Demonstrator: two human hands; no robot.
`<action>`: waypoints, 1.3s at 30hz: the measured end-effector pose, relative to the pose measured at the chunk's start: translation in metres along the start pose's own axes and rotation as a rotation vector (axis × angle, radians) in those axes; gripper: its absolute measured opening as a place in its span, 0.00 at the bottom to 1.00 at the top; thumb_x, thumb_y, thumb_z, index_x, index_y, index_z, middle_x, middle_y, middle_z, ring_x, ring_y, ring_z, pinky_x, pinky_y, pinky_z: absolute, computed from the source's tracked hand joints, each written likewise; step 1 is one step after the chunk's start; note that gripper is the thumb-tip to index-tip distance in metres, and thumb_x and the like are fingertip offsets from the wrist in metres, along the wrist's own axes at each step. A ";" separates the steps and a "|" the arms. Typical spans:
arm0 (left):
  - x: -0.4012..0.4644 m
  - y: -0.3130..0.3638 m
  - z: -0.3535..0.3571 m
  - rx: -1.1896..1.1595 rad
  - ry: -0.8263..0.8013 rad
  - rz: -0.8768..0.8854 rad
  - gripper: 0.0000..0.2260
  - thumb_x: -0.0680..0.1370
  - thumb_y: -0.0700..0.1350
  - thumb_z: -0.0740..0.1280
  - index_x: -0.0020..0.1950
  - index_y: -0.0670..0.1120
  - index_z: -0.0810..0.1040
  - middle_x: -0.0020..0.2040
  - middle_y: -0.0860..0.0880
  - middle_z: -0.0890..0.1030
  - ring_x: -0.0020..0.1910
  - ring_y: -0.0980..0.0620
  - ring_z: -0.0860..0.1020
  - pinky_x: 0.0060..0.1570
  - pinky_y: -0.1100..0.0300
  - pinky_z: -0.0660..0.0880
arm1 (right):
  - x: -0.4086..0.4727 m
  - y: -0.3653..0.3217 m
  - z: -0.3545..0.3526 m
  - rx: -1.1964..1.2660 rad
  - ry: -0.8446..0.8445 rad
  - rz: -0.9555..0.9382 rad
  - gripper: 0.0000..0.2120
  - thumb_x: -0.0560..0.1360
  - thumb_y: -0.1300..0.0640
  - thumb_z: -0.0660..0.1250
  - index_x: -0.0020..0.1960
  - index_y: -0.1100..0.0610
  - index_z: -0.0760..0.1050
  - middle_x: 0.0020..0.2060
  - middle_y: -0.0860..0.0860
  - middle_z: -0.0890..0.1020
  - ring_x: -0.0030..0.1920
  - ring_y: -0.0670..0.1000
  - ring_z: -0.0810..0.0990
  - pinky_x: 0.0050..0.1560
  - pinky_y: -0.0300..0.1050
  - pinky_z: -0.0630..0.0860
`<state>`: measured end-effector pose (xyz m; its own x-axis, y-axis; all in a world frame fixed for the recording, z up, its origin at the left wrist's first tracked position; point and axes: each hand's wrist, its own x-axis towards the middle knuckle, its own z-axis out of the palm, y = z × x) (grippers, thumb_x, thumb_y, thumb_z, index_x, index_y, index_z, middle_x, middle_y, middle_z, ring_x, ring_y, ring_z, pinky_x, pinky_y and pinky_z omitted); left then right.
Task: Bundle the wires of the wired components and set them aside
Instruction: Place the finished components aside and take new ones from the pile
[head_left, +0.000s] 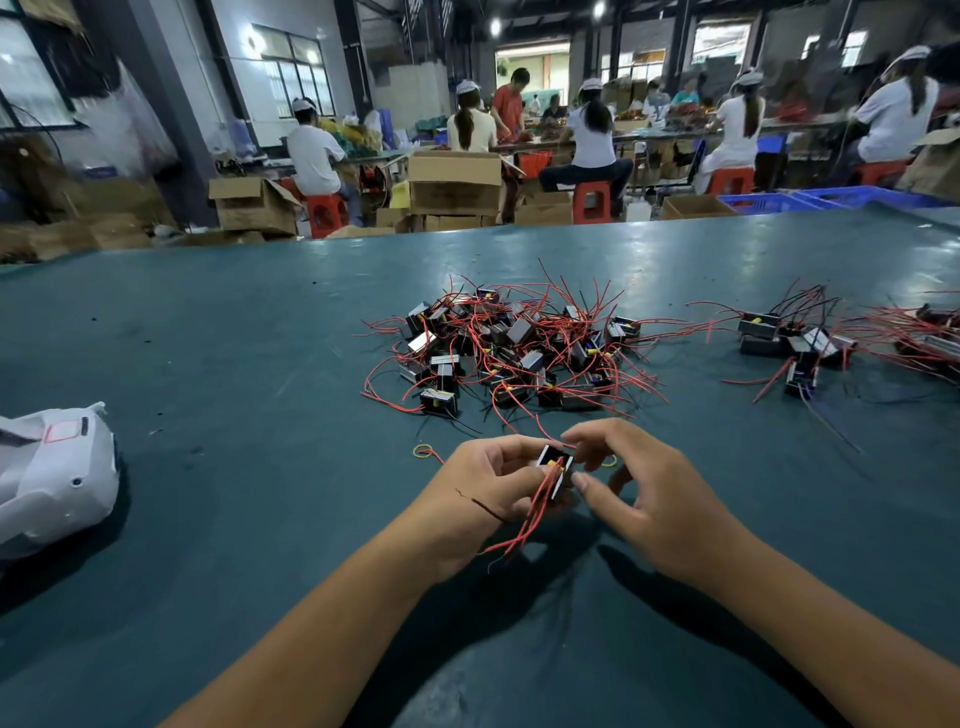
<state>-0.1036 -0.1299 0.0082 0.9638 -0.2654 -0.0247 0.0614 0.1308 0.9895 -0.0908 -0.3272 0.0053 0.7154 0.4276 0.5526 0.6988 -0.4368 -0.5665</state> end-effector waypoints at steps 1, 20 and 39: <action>-0.001 0.000 -0.001 0.024 0.003 0.005 0.08 0.77 0.37 0.71 0.55 0.40 0.83 0.48 0.40 0.84 0.46 0.45 0.81 0.65 0.34 0.69 | 0.000 -0.002 0.000 -0.017 0.002 -0.027 0.15 0.74 0.55 0.68 0.60 0.47 0.74 0.50 0.41 0.77 0.52 0.45 0.77 0.50 0.42 0.75; -0.007 0.006 0.009 0.171 -0.049 0.066 0.09 0.78 0.37 0.70 0.56 0.35 0.80 0.42 0.45 0.83 0.38 0.53 0.81 0.42 0.61 0.78 | 0.001 -0.009 -0.002 -0.004 0.018 -0.115 0.02 0.75 0.57 0.68 0.47 0.52 0.78 0.44 0.44 0.77 0.46 0.46 0.78 0.43 0.39 0.74; -0.007 0.006 0.013 0.144 -0.049 -0.053 0.09 0.80 0.35 0.66 0.59 0.37 0.78 0.44 0.40 0.84 0.33 0.46 0.81 0.32 0.60 0.78 | 0.004 -0.005 0.004 0.419 0.146 0.328 0.05 0.71 0.51 0.68 0.41 0.51 0.76 0.32 0.45 0.79 0.31 0.45 0.74 0.33 0.36 0.72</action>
<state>-0.1135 -0.1396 0.0159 0.9462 -0.3151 -0.0737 0.0703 -0.0222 0.9973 -0.0914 -0.3200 0.0074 0.9089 0.1954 0.3683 0.4005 -0.1633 -0.9016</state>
